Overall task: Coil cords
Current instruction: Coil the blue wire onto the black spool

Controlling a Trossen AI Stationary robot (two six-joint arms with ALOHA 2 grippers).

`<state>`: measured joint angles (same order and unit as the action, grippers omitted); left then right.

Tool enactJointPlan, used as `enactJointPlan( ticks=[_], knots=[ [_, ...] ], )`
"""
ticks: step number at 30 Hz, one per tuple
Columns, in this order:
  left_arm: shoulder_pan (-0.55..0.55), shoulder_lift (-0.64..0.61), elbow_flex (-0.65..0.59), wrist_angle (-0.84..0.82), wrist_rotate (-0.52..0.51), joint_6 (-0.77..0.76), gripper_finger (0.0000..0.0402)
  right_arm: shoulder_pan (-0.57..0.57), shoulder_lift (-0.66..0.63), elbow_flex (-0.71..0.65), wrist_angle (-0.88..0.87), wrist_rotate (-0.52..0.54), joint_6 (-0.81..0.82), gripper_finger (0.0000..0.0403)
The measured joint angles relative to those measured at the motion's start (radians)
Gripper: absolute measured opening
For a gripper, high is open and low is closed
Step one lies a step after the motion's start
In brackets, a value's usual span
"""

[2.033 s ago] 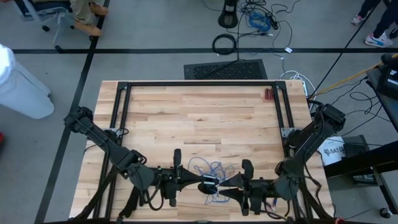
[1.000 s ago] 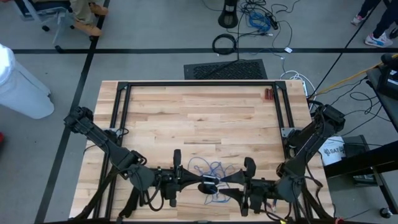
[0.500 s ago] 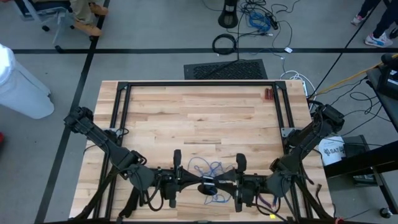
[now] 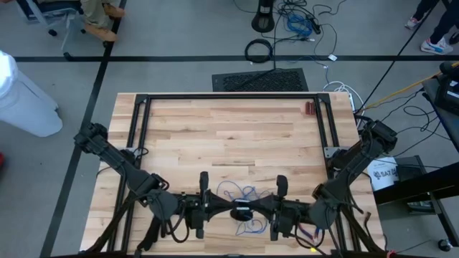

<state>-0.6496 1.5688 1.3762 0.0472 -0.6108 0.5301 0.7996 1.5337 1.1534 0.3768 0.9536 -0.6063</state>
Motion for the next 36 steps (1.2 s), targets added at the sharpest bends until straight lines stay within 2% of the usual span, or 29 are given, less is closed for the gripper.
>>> enactJointPlan(
  ticks=[3,7,10,12,16,19,21,24,28,31,36],
  knots=[
    [-0.002,0.0,0.0,0.0,-0.038,0.0,0.0078,0.009,-0.003,0.0,0.008,0.059,-0.014,0.0],
    [-0.008,0.0,0.0,0.012,-0.14,0.0,0.0118,0.016,-0.008,0.0,0.01,0.162,-0.017,0.0],
    [-0.019,0.0,0.0,0.048,-0.148,-0.018,0.0141,0.022,-0.008,0.0,0.059,0.276,-0.038,0.0],
    [-0.024,0.0,0.0,0.064,-0.11,-0.09,0.0151,0.03,-0.009,0.0,0.118,0.347,-0.085,0.0],
    [-0.014,-0.001,0.0,0.073,0.075,-0.2,0.0161,0.045,-0.009,0.0,0.276,0.474,-0.245,0.0],
    [0.011,0.011,0.001,0.086,0.21,-0.256,0.0162,0.053,-0.018,0.0,0.31,0.481,-0.27,0.0],
    [0.028,0.032,0.001,0.092,0.248,-0.264,0.0162,0.053,-0.024,0.005,0.312,0.482,-0.262,0.0],
    [0.061,0.078,0.001,0.138,0.245,-0.263,0.0162,0.053,-0.024,0.019,0.313,0.481,-0.261,0.0],
    [0.1,0.139,0.001,0.245,0.17,-0.259,0.0162,0.06,-0.025,0.047,0.313,0.487,-0.26,0.0],
    [0.12,0.169,0.001,0.3,0.163,-0.255,0.0162,0.076,-0.03,0.079,0.309,0.486,-0.267,0.0],
    [0.132,0.198,0.001,0.373,0.273,-0.262,0.0162,0.111,-0.056,0.099,0.301,0.487,-0.277,0.0]
  ],
)
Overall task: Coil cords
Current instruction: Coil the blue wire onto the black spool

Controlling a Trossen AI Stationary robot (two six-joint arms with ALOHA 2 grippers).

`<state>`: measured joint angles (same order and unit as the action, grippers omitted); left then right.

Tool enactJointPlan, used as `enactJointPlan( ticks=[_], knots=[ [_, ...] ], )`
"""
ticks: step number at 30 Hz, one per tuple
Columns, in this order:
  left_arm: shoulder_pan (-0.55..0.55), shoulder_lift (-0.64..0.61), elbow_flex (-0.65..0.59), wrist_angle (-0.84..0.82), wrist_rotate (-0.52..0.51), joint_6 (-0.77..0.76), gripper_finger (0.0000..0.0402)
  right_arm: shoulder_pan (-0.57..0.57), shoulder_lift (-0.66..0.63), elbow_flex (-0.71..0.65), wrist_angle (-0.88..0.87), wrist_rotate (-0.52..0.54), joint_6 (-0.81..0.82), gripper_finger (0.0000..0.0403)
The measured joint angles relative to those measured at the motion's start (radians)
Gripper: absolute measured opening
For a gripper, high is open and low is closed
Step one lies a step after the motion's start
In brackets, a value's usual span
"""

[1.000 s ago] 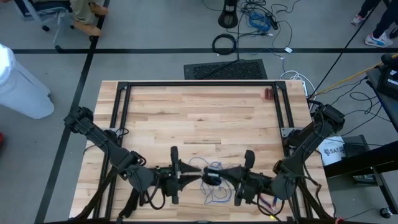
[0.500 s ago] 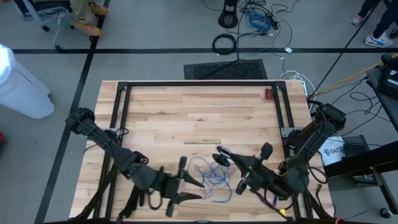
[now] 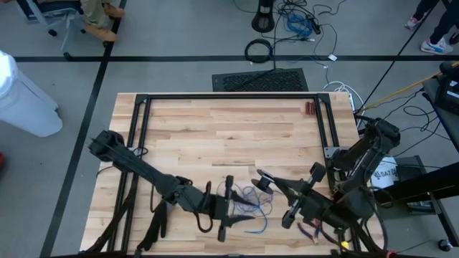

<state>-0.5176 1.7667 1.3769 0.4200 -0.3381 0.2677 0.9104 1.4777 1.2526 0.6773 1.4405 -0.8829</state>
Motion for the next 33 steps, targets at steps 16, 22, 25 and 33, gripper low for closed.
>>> enactJointPlan(
  ticks=[16,22,25,33],
  knots=[
    [0.032,0.143,0.0,0.135,0.061,0.0,0.028,0.045,-0.015,0.0,-0.001,-0.002,0.003,0.0],
    [0.039,0.145,0.0,0.127,0.094,-0.026,0.0307,0.045,-0.018,0.0,-0.001,-0.002,0.0,0.0],
    [0.048,0.145,0.0,0.114,0.094,-0.094,0.0308,0.045,-0.018,0.0,-0.001,-0.002,0.001,0.0],
    [0.06,0.145,0.0,0.096,0.109,-0.158,0.0308,0.045,-0.018,0.0,-0.001,-0.002,0.006,0.0]
  ],
)
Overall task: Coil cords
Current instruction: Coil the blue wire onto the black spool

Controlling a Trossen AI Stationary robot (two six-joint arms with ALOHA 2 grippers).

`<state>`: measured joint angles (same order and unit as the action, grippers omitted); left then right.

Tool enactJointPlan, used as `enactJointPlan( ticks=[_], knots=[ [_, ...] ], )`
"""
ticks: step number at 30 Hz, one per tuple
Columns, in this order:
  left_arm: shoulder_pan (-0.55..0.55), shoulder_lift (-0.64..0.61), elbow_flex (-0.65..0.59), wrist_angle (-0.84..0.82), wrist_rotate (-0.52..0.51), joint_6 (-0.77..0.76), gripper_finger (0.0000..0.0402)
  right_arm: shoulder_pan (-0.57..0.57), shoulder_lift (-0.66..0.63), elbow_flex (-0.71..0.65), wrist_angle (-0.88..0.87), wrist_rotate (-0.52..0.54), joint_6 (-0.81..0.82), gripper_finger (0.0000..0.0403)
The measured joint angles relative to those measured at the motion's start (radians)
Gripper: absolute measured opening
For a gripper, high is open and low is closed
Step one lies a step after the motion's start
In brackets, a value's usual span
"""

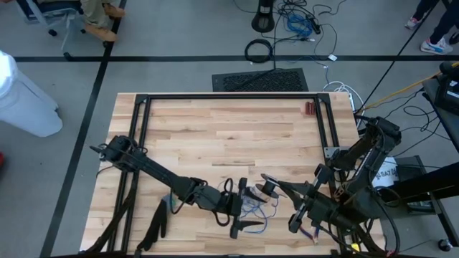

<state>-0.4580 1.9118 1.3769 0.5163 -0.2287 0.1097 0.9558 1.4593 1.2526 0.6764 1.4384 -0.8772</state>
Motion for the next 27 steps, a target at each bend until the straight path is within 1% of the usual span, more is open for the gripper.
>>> enactJointPlan(
  ticks=[4,9,16,19,22,27],
  knots=[
    [-0.001,0.0,0.0,-0.01,0.043,0.0,0.0308,-0.001,0.0,0.0,0.0,0.0,-0.001,0.0],
    [0.001,0.0,0.0,-0.055,0.043,0.0,0.0304,-0.006,0.0,0.0,-0.009,0.0,0.004,0.0],
    [0.014,0.0,0.0,-0.055,0.009,-0.002,0.0261,-0.011,0.0,0.0,-0.027,0.0,0.027,0.0],
    [0.022,0.0,0.0,-0.065,0.008,-0.035,0.0244,-0.025,0.0,0.0,-0.044,0.0,0.048,0.0],
    [0.028,0.0,0.0,-0.087,0.007,-0.053,0.0236,-0.044,0.0,0.0,-0.078,-0.005,0.076,0.0],
    [0.029,0.0,0.0,-0.099,0.007,-0.052,0.0235,-0.075,0.0,0.0,-0.154,-0.005,0.136,0.0]
  ],
)
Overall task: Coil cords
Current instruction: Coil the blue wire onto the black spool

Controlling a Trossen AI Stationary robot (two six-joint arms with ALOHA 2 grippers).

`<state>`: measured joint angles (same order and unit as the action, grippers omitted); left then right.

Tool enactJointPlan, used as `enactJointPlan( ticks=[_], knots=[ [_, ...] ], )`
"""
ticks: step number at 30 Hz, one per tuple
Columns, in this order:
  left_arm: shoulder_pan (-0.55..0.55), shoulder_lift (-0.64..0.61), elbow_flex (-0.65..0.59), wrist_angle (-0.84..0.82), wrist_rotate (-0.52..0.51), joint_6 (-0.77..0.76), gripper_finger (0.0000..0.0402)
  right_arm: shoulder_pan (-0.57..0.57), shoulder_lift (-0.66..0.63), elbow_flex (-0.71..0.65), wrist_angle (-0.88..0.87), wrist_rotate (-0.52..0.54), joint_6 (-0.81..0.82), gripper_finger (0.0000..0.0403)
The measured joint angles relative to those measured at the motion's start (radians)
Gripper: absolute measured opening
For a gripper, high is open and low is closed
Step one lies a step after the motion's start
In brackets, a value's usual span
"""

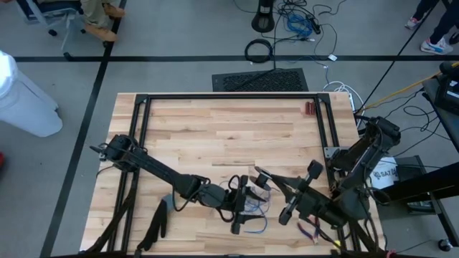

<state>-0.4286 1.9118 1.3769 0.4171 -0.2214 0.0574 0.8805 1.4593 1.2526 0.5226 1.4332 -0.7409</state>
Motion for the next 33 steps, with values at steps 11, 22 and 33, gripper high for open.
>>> enactJointPlan(
  ticks=[11,22,33],
  knots=[
    [0.01,0.0,0.0,0.0,0.0,0.008,0.016,-0.017,0.0,0.0,-0.036,0.001,0.027,0.0],
    [0.02,0.0,0.0,0.061,0.11,0.007,0.0012,-0.017,0.0,0.0,-0.078,0.007,0.05,0.0],
    [-0.034,-0.105,0.001,0.022,0.114,0.037,0.0003,-0.017,0.0,0.0,-0.115,0.009,0.076,0.0]
  ],
)
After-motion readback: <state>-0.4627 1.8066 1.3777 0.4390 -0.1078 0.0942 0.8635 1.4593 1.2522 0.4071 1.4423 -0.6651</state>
